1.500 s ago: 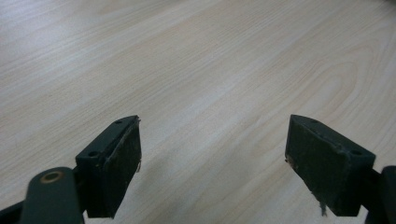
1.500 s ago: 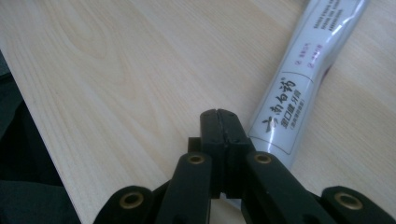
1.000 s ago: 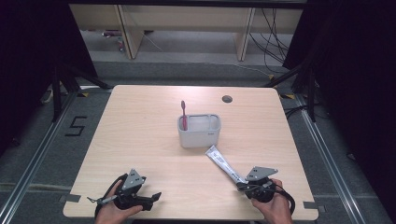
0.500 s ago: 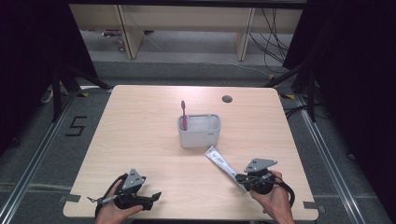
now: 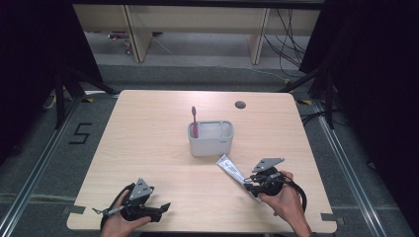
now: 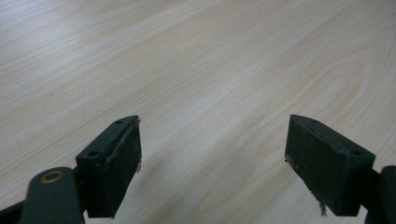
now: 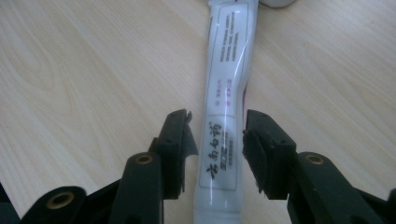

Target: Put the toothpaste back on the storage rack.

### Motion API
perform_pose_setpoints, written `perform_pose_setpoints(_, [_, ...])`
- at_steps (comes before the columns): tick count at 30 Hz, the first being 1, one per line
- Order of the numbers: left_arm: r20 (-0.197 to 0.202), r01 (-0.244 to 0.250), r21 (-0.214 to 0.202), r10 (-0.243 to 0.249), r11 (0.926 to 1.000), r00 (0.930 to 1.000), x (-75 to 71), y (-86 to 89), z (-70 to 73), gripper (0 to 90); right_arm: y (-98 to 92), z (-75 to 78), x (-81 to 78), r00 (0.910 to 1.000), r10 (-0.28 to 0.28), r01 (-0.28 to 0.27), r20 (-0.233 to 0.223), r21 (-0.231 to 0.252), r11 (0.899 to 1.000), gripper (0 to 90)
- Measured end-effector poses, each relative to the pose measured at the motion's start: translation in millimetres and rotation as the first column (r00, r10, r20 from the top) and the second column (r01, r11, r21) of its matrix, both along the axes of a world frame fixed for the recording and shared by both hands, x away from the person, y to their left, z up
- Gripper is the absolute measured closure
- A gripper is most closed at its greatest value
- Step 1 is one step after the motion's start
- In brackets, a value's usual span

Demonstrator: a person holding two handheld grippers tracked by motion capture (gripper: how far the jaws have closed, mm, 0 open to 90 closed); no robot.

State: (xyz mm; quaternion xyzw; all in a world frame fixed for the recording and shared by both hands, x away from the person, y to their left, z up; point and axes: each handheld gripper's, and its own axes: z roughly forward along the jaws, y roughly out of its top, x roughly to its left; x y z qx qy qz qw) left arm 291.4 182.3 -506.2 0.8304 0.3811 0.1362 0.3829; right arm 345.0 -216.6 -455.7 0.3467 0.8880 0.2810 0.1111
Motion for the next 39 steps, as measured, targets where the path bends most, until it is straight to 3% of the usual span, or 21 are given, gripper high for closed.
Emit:
perform_pose_setpoints(10, [0.002, 0.000, 0.004, 0.000, 1.0000, 1.0000, -0.6, 0.2, 0.9, 18.1, 15.8, -1.5, 18.7, 0.9994, -0.024, 0.023, -0.023, -0.064, 0.998, 53.3])
perform_pose_setpoints(14, [0.002, 0.001, 0.004, -0.001, 1.0000, 1.0000, -0.4, 0.0, 0.9, 18.1, 18.4, -5.4, 22.5, 0.9997, -0.003, 0.001, -0.025, -0.071, 0.997, 52.5])
perform_pose_setpoints(25, [0.003, 0.000, 0.002, 0.000, 1.0000, 1.0000, -0.4, 0.1, 0.9, 18.0, 33.6, -17.2, 36.5, 0.9958, -0.014, 0.001, -0.090, -0.148, 0.989, 54.4])
perform_pose_setpoints(37, [0.001, 0.001, -0.003, -0.001, 1.0000, 1.0000, -0.6, -0.3, 0.9, 18.0, 38.5, -23.4, 45.4, 0.9931, -0.011, -0.009, -0.117, -0.167, 0.986, 59.0])
perform_pose_setpoints(38, [0.000, 0.000, -0.004, 0.000, 1.0000, 1.0000, -0.7, -0.5, 0.8, 18.0, 38.7, -23.9, 47.3, 0.9907, -0.007, -0.016, -0.136, -0.166, 0.986, 59.3])
perform_pose_setpoints(39, [0.002, 0.002, -0.010, -0.002, 0.9999, 1.0000, -0.5, -0.7, 0.1, 18.0, 38.9, -23.7, 47.6, 0.9923, -0.009, -0.013, -0.124, -0.171, 0.985, 59.8])
